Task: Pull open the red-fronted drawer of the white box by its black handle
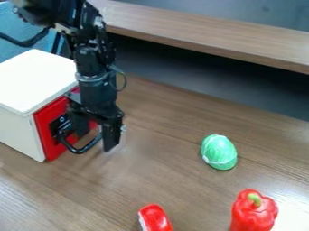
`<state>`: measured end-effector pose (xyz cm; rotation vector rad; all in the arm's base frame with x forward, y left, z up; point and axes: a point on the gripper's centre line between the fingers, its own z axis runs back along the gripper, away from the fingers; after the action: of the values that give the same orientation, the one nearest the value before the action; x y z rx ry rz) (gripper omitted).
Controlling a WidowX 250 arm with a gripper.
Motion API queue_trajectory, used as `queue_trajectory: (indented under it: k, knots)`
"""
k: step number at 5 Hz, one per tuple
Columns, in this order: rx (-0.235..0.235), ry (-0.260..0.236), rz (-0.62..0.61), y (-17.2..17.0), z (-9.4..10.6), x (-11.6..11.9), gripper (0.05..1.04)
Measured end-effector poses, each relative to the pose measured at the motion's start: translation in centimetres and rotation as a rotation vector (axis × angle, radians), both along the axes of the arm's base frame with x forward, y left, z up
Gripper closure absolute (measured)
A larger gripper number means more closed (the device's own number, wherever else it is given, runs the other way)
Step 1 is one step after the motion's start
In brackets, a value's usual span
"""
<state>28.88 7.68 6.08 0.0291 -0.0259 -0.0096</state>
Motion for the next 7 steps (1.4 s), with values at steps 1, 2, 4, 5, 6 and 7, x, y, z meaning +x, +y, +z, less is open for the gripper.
queue_trajectory:
  k: [1, 2, 4, 5, 6, 7]
  knots:
    - [0.001, -0.013, 0.011, 0.2, -0.7, 0.4, 0.084]
    - [-0.024, -0.009, 0.020, 0.1, -1.9, 0.4, 0.084]
    - [-0.091, -0.035, -0.065, -2.0, -2.6, 1.0, 0.084]
    - [-0.102, -0.032, -0.140, -4.6, -2.6, 1.3, 0.084]
    - [-0.108, -0.026, -0.217, -7.2, -2.6, 1.5, 0.084]
    - [-0.122, -0.028, -0.251, -8.8, -2.5, 1.5, 0.084]
